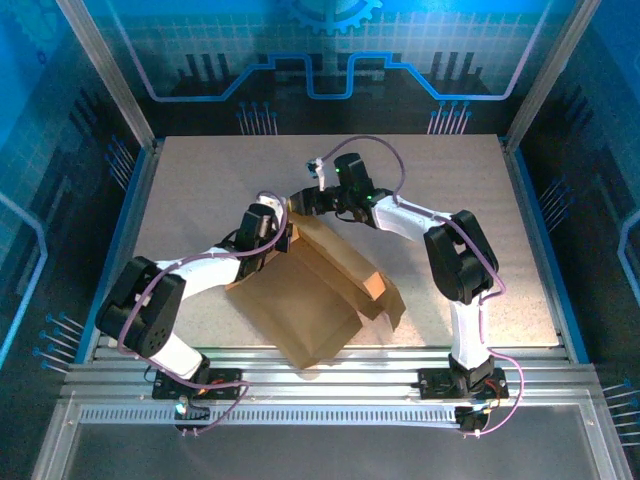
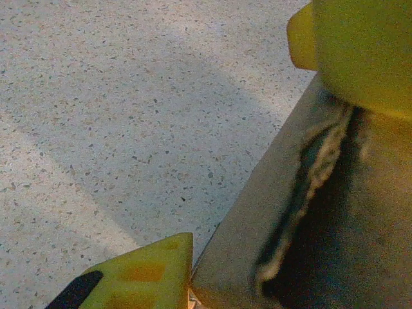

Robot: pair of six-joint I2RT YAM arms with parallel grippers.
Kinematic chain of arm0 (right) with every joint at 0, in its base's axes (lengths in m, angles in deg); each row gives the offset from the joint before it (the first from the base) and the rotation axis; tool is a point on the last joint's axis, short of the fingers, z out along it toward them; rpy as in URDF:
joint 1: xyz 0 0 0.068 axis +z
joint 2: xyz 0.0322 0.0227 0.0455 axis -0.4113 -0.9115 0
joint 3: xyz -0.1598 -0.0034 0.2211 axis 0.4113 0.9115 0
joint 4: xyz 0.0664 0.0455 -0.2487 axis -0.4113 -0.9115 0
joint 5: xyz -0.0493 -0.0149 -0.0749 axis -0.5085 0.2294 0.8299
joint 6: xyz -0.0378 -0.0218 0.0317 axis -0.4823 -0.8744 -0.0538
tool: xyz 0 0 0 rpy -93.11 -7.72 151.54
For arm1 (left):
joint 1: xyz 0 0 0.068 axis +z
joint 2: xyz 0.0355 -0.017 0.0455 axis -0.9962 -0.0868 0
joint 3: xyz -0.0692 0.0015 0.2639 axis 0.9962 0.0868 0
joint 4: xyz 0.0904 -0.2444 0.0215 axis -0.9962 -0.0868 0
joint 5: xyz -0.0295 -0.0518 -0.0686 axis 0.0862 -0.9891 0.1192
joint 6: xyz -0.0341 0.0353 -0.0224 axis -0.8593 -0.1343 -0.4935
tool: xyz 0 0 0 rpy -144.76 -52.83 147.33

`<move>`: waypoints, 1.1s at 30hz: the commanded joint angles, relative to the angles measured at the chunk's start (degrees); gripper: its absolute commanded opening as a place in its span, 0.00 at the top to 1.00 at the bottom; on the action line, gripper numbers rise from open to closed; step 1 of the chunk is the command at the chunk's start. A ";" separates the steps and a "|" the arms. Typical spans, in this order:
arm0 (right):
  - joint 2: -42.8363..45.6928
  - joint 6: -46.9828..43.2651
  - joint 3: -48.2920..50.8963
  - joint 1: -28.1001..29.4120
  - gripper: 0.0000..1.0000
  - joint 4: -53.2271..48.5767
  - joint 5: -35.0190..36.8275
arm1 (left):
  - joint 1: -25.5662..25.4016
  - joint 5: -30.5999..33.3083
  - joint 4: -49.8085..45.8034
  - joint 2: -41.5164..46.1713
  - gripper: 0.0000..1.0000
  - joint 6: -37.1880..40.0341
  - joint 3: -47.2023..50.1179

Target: Fold the paper box

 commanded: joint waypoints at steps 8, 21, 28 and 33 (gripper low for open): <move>5.78 4.16 0.80 -1.93 0.32 -4.38 -2.49 | -0.95 6.93 -2.41 -1.27 0.79 -1.17 -0.85; 25.65 1.30 8.33 -8.38 0.25 -16.43 4.87 | -0.95 17.17 -4.81 -1.27 0.72 -11.41 -1.16; 36.40 -1.33 17.18 -9.58 0.25 -19.90 9.04 | -1.21 11.42 -4.52 7.22 0.50 -10.68 2.64; 44.60 -3.25 23.88 -9.58 0.25 -21.85 11.79 | -1.13 3.37 -12.68 20.70 0.07 -10.09 5.54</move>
